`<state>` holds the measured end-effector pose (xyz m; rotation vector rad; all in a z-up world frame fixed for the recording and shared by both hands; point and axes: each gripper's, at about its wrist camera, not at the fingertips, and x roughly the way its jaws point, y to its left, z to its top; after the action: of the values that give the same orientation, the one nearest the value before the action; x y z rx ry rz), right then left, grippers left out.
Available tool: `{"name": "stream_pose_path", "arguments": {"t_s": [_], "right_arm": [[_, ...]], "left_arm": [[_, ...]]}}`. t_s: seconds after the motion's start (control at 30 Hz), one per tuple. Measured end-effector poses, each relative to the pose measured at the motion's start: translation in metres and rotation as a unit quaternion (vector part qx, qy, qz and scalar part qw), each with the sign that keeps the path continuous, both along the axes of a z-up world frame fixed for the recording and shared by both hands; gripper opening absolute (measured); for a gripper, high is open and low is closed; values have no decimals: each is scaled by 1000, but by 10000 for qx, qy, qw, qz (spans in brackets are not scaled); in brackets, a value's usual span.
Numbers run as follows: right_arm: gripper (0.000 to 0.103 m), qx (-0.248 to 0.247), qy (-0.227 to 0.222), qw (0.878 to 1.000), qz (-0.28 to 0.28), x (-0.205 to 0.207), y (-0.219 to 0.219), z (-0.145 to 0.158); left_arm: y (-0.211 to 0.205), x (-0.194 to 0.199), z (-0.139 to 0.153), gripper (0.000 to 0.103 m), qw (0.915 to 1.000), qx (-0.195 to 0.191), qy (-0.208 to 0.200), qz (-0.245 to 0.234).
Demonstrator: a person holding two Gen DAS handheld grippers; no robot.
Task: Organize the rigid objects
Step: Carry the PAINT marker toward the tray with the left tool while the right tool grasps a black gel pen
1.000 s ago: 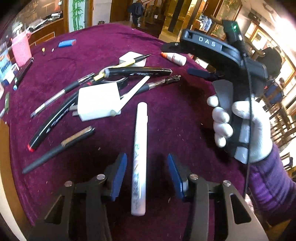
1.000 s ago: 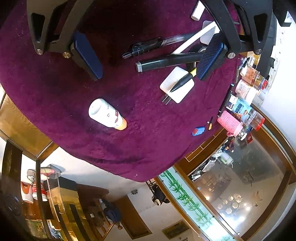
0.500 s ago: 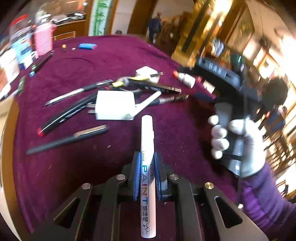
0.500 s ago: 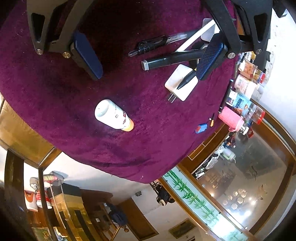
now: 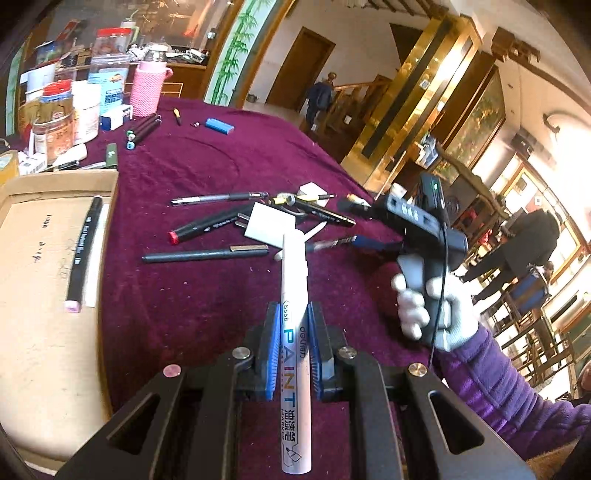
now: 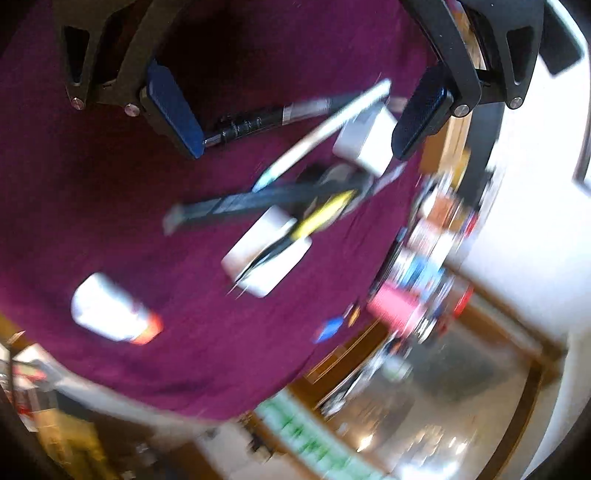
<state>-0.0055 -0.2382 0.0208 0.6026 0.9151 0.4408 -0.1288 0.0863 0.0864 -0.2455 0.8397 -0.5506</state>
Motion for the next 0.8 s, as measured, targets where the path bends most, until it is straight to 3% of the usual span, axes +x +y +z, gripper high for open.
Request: {"name": "stream_pose_path", "arguments": {"t_s": [0.17, 0.37, 0.47, 0.67, 0.73, 0.8], "right_arm": [[103, 48, 301, 9930, 1140, -24, 35, 1], [103, -1154, -180, 9887, 943, -41, 46, 27], [101, -1814, -452, 9748, 1216, -49, 68, 28], [68, -3024, -611, 9309, 1954, -45, 117, 5], [37, -3172, -642, 9244, 2018, -49, 124, 7], [31, -3191, -518, 9219, 2135, -55, 125, 10]], "left_arm": [[13, -5, 1, 14, 9999, -113, -43, 68], [28, -9, 2, 14, 9995, -223, -72, 193], [34, -6, -1, 14, 9993, -246, -18, 287], [43, -5, -4, 14, 9987, -267, 53, 431], [45, -5, -4, 14, 9986, -267, 51, 460], [47, -5, -4, 14, 9985, -267, 46, 478]]}}
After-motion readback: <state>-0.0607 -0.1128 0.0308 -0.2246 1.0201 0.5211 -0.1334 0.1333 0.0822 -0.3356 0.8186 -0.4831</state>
